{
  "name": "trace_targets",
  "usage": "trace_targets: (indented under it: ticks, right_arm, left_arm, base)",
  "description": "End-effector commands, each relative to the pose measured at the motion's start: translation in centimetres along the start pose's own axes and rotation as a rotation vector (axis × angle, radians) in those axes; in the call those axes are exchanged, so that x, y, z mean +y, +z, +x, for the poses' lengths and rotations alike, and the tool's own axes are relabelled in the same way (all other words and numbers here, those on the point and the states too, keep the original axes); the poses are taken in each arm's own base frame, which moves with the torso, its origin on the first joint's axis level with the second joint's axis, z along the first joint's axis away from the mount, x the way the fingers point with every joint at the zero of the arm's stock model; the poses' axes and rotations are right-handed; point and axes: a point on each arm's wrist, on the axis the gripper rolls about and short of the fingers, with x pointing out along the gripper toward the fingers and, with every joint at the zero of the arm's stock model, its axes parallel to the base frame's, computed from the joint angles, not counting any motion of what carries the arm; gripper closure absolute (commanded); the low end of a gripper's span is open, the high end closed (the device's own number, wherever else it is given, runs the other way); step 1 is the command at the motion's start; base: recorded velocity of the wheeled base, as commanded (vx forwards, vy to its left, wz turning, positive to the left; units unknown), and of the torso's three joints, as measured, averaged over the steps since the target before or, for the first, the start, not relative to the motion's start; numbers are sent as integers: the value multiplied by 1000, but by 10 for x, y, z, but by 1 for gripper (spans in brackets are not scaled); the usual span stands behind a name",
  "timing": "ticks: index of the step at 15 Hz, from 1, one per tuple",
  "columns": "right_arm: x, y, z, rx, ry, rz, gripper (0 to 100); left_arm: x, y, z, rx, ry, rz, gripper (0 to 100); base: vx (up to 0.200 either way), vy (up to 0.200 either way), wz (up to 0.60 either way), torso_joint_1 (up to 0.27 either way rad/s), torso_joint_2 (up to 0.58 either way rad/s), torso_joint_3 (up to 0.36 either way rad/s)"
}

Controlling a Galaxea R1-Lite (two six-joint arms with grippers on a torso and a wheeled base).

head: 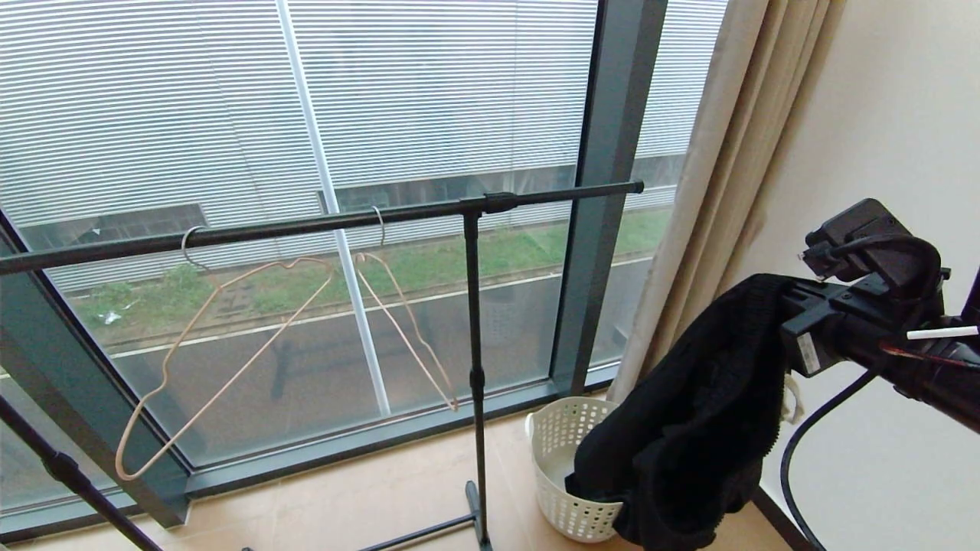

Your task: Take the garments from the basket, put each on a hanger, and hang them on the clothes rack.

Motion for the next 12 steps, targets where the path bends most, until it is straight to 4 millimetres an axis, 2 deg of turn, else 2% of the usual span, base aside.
trace_targets:
  ticks: [1,5,10,12]
  right_arm:
    - [0,0,-1,-6,10,3,100]
    - [0,0,-2,-9,17,4,100]
    - [0,-1,-5,-22,47,-3,100]
    - [0,0,-5,-29,47,-2,100]
  left_arm:
    - [0,0,0,1,0,0,0]
    - [0,0,0,1,0,0,0]
    - [0,0,0,1,0,0,0]
    - [0,0,0,1,-2,0,0]
  base:
    - [0,0,0,0,0,0]
    - [0,0,0,20,-26,-21]
    - [0,0,0,161,-335,-173]
    - [0,0,0,50,-126,-55]
